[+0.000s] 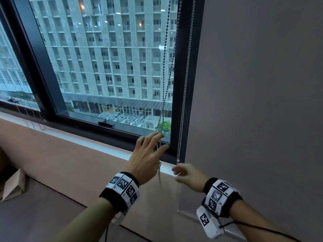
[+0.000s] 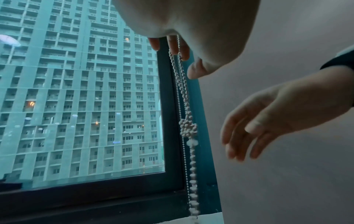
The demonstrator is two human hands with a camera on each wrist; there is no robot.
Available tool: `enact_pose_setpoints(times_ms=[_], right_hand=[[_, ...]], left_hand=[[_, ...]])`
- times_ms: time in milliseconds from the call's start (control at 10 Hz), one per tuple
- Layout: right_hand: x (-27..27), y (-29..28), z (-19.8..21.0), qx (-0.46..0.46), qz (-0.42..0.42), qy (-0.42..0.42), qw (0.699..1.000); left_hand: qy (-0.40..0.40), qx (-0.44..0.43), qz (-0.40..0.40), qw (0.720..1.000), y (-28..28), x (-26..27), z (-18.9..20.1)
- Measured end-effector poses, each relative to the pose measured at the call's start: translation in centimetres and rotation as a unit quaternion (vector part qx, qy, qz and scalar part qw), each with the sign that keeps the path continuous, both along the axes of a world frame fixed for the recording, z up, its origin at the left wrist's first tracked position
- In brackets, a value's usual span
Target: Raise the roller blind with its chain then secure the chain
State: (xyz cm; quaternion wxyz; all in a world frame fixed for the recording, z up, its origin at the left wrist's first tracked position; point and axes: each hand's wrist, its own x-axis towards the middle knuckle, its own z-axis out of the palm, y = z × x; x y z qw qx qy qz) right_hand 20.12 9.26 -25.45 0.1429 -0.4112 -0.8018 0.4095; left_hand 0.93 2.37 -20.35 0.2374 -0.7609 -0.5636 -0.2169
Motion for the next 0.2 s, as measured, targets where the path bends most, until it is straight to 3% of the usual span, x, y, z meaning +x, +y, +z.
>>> enact_pose_setpoints(times_ms=[100,200], right_hand=[[0.0,0.4,3.3,0.059,-0.025,-0.04,0.997],[-1.0,0.2,7.9,-0.006,0.062,-0.057,0.996]], left_hand=[[-0.103,-0.003,-0.024,0.994,-0.1,-0.8,0.7],[-0.138,-0.01,0.002,0.99,0.6,-2.7,2.5]])
